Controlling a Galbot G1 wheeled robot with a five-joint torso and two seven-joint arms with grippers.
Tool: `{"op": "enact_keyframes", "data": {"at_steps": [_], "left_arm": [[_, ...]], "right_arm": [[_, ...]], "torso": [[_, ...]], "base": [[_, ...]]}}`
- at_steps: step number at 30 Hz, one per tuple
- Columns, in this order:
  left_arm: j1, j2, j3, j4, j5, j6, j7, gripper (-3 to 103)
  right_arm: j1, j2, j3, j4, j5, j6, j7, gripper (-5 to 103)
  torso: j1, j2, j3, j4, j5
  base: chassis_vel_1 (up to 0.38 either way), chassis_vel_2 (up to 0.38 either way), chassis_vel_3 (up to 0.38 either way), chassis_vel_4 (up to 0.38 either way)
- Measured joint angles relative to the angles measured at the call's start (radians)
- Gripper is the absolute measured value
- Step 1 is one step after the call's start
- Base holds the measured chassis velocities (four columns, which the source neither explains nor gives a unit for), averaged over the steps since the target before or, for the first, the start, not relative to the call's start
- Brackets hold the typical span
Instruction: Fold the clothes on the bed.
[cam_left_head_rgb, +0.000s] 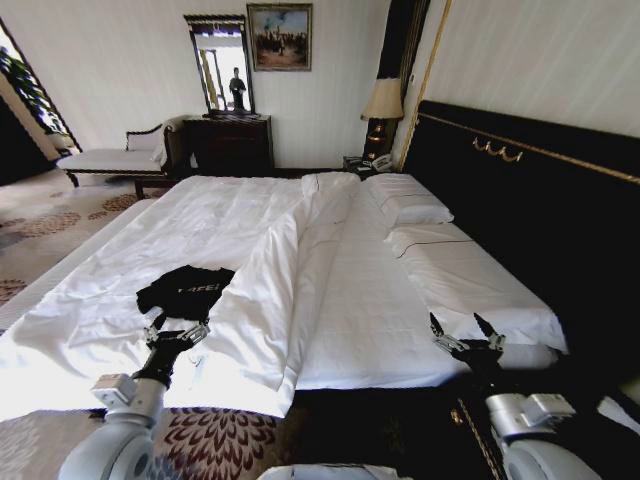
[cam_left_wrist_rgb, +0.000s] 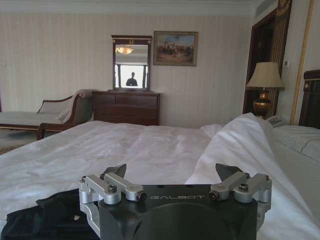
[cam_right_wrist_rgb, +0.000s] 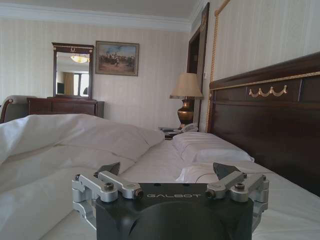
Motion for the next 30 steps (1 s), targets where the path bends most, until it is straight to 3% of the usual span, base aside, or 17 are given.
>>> {"op": "enact_keyframes", "data": {"at_steps": [30], "left_arm": [[0.017,-0.007,-0.009,0.012,-0.013,0.001,-0.004,100]], "right_arm": [[0.002,0.007,-0.006,-0.029,-0.104,0.016,0.007,100]], "torso": [[0.0,0.0,0.0,0.0,0.0001]], "base": [[-0.009,0.011,0.009,-0.011]]}}
